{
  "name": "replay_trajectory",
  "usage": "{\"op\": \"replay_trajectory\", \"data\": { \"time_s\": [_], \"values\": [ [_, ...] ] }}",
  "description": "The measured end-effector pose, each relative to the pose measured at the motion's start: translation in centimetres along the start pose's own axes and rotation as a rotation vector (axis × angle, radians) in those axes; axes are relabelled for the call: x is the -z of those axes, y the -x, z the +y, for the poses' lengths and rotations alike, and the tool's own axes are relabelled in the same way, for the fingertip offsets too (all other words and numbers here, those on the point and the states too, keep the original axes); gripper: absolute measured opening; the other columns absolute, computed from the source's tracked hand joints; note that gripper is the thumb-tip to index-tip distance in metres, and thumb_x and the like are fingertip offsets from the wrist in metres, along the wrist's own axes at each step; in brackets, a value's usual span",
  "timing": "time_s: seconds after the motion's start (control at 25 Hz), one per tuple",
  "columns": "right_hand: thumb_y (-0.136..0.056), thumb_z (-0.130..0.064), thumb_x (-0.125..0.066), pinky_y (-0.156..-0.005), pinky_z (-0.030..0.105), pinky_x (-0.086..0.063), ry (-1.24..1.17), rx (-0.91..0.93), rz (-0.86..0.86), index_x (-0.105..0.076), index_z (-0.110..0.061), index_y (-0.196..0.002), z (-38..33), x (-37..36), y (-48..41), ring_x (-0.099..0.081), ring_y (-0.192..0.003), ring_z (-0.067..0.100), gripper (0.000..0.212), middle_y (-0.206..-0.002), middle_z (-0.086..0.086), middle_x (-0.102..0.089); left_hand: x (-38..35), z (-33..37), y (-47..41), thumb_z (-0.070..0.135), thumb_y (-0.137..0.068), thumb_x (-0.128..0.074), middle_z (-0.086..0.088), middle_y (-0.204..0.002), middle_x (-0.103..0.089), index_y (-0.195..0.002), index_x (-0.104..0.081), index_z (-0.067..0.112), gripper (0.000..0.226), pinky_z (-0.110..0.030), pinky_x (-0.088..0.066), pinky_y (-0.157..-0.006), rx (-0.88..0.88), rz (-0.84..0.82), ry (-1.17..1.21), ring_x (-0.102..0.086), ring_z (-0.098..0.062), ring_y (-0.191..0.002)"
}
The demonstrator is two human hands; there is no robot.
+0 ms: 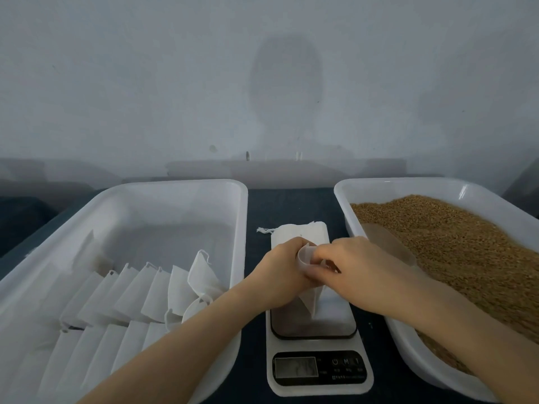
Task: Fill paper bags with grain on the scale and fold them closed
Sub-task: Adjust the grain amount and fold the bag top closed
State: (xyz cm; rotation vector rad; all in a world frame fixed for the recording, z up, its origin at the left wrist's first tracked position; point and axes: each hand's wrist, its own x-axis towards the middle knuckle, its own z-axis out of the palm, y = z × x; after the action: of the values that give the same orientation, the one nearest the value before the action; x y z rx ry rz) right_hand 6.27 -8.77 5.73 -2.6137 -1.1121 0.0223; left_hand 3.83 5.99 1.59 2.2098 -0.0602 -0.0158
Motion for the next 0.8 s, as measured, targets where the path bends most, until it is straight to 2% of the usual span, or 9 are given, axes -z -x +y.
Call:
{"op": "replay_trajectory", "data": {
  "time_s": [0.12,0.2,0.28,0.32,0.4,0.52,0.64,0.72,0.8],
  "values": [
    [-0.093,-0.035,-0.055,-0.059,0.013,-0.039,-0.064,0.009,0.033,-0.059,-0.028,-0.073,1.2,-0.3,-0.3,-0.05,-0.064,0.003,0.022,-0.072,-0.01,-0.05,0.7,0.1,0.4,0.02,-0.084,-0.065,0.008,-0.105,-0.058,-0.119,-0.049,0.022,0.039,-0.014,-0.044,-0.075,0.009,-0.12,-0.008,-0.058,-0.009,-0.095],
    [-0.091,-0.032,-0.059,-0.065,0.014,-0.041,-0.128,0.003,0.088,-0.066,-0.021,-0.082,2.0,-0.4,-0.2,-0.054,-0.072,0.002,0.016,-0.078,-0.012,-0.054,1.8,-0.2,0.7,0.012,-0.084,-0.059,0.011,-0.117,-0.055,-0.124,-0.045,0.027,0.046,-0.02,-0.045,-0.088,0.041,-0.184,0.035,-0.053,-0.007,-0.11],
    [-0.088,-0.028,-0.063,-0.07,0.01,-0.042,-0.203,0.008,0.163,-0.068,-0.024,-0.088,2.4,-0.5,0.0,-0.056,-0.081,-0.005,0.006,-0.08,-0.018,-0.057,2.6,-0.4,0.9,0.008,-0.085,-0.059,0.014,-0.12,-0.056,-0.117,-0.052,0.031,0.04,-0.027,-0.044,-0.1,0.025,-0.111,0.05,-0.052,-0.004,-0.116],
    [-0.087,-0.025,-0.065,-0.072,0.005,-0.041,-0.235,0.013,0.193,-0.068,-0.026,-0.09,2.4,-0.6,0.2,-0.054,-0.086,-0.01,0.005,-0.079,-0.021,-0.058,2.7,-0.4,1.0,0.01,-0.086,-0.063,0.014,-0.113,-0.061,-0.107,-0.057,0.032,0.031,-0.025,-0.047,-0.098,0.01,-0.043,0.043,-0.056,-0.003,-0.11],
    [-0.087,-0.017,-0.066,-0.074,0.0,-0.038,-0.303,0.018,0.226,-0.068,-0.028,-0.098,2.5,-0.9,0.4,-0.052,-0.091,-0.014,0.017,-0.081,-0.022,-0.06,2.8,-0.3,1.1,0.022,-0.085,-0.07,0.015,-0.091,-0.068,-0.085,-0.061,0.034,0.016,-0.014,-0.051,-0.083,0.004,0.07,0.016,-0.064,0.001,-0.089],
    [-0.086,-0.009,-0.065,-0.073,-0.004,-0.036,-0.384,-0.01,0.253,-0.06,-0.035,-0.116,2.9,-1.2,0.4,-0.052,-0.09,-0.015,0.04,-0.085,-0.019,-0.061,3.0,-0.4,1.1,0.029,-0.086,-0.068,0.015,-0.074,-0.067,-0.075,-0.056,0.032,0.016,-0.004,-0.043,-0.058,0.023,0.182,-0.033,-0.062,0.005,-0.07],
    [-0.087,-0.006,-0.064,-0.072,-0.002,-0.036,-0.383,-0.039,0.311,-0.058,-0.032,-0.123,3.5,-1.0,0.3,-0.054,-0.087,-0.011,0.045,-0.083,-0.018,-0.062,3.2,-0.2,1.4,0.027,-0.089,-0.065,0.013,-0.069,-0.069,-0.077,-0.055,0.029,0.016,-0.006,-0.043,-0.055,-0.004,0.241,-0.037,-0.063,0.0,-0.066],
    [-0.088,-0.006,-0.063,-0.073,-0.002,-0.037,-0.354,-0.03,0.341,-0.059,-0.029,-0.123,3.7,-1.0,0.3,-0.054,-0.089,-0.009,0.042,-0.084,-0.017,-0.062,3.0,0.2,1.6,0.026,-0.089,-0.065,0.015,-0.07,-0.07,-0.081,-0.058,0.028,0.011,-0.011,-0.048,-0.06,-0.022,0.227,-0.041,-0.065,-0.005,-0.069],
    [-0.088,-0.008,-0.062,-0.074,-0.003,-0.036,-0.339,-0.019,0.354,-0.06,-0.027,-0.121,3.7,-0.9,0.3,-0.053,-0.092,-0.01,0.039,-0.085,-0.019,-0.062,3.0,0.3,1.7,0.024,-0.089,-0.065,0.018,-0.075,-0.07,-0.091,-0.062,0.031,0.007,-0.006,-0.048,-0.066,-0.02,0.213,-0.056,-0.065,-0.001,-0.075]
  ]
}}
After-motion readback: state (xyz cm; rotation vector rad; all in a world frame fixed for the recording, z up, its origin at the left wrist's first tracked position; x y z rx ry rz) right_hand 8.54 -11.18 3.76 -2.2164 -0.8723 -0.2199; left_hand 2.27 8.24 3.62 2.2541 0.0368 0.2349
